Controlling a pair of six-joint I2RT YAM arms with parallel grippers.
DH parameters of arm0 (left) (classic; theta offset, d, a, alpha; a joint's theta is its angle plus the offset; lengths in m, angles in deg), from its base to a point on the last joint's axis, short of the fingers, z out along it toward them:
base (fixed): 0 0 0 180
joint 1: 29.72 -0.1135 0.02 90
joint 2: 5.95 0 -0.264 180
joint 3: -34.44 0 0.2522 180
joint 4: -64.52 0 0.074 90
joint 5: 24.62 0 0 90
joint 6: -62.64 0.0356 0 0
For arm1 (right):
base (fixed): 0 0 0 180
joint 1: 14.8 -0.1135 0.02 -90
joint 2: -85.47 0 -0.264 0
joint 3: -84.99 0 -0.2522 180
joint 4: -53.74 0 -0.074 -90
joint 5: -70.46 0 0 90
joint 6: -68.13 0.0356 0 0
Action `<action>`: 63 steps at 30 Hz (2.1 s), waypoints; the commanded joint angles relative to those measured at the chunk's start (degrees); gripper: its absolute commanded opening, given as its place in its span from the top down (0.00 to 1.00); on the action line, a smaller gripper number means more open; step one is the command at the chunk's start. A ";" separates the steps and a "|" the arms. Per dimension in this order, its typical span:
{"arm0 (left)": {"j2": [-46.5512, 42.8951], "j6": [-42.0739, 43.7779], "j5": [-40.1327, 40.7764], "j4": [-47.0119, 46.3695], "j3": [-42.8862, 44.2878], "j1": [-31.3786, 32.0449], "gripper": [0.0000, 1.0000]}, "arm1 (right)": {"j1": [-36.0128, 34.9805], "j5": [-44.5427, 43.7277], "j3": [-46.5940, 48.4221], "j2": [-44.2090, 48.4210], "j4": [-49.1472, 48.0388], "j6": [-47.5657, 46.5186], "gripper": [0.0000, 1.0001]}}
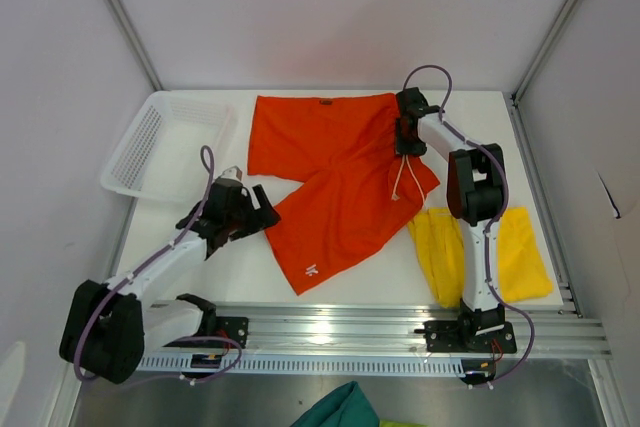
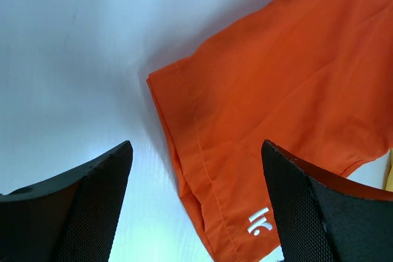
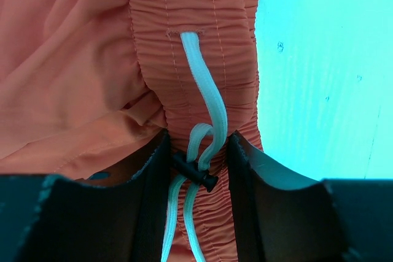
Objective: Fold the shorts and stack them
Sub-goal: Flatten the shorts out
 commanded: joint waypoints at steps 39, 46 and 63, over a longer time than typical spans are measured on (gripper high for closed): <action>15.59 5.47 8.20 -24.12 5.34 -4.10 1.00 | 1.56 1.97 -6.04 -0.31 -1.61 -0.09 0.73; 12.51 11.28 14.53 -24.30 4.98 1.16 1.00 | 1.65 2.32 -5.95 -0.40 -1.61 -0.09 0.74; 22.69 9.10 33.35 -1.40 15.60 11.11 1.00 | 2.09 3.29 -6.04 -0.49 -1.53 0.08 0.75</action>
